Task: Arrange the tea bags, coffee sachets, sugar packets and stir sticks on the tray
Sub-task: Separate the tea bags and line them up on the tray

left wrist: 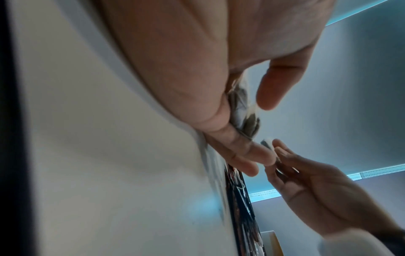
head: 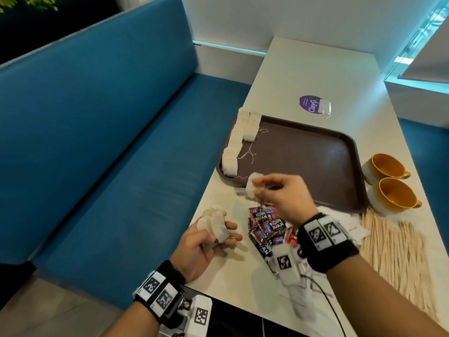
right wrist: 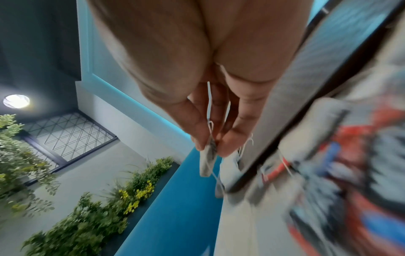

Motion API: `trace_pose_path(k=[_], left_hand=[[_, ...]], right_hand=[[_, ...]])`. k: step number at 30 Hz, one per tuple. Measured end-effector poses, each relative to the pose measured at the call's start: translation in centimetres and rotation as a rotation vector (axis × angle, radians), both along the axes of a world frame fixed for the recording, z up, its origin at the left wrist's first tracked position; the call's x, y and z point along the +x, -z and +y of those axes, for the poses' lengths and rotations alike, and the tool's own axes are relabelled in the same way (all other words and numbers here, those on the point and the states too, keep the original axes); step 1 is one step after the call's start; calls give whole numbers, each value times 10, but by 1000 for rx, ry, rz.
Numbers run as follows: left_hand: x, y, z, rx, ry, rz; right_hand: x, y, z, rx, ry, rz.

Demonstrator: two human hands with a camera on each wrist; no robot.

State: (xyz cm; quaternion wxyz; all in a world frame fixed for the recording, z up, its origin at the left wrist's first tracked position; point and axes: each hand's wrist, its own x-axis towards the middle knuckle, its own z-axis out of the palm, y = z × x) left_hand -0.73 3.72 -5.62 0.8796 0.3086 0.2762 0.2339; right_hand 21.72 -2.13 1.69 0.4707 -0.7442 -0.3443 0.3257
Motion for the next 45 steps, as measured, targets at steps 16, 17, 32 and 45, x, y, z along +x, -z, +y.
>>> trace_pose_path(k=[16, 17, 32, 45], left_hand=[[1, 3, 1, -46, 56, 54], [1, 2, 1, -51, 61, 56], [0, 5, 3, -60, 74, 33], [-1, 2, 1, -4, 28, 33]], right_hand=[[119, 34, 159, -83, -26, -234], [120, 36, 161, -104, -36, -229], [131, 33, 190, -334, -121, -369], [66, -32, 100, -42, -108, -265]])
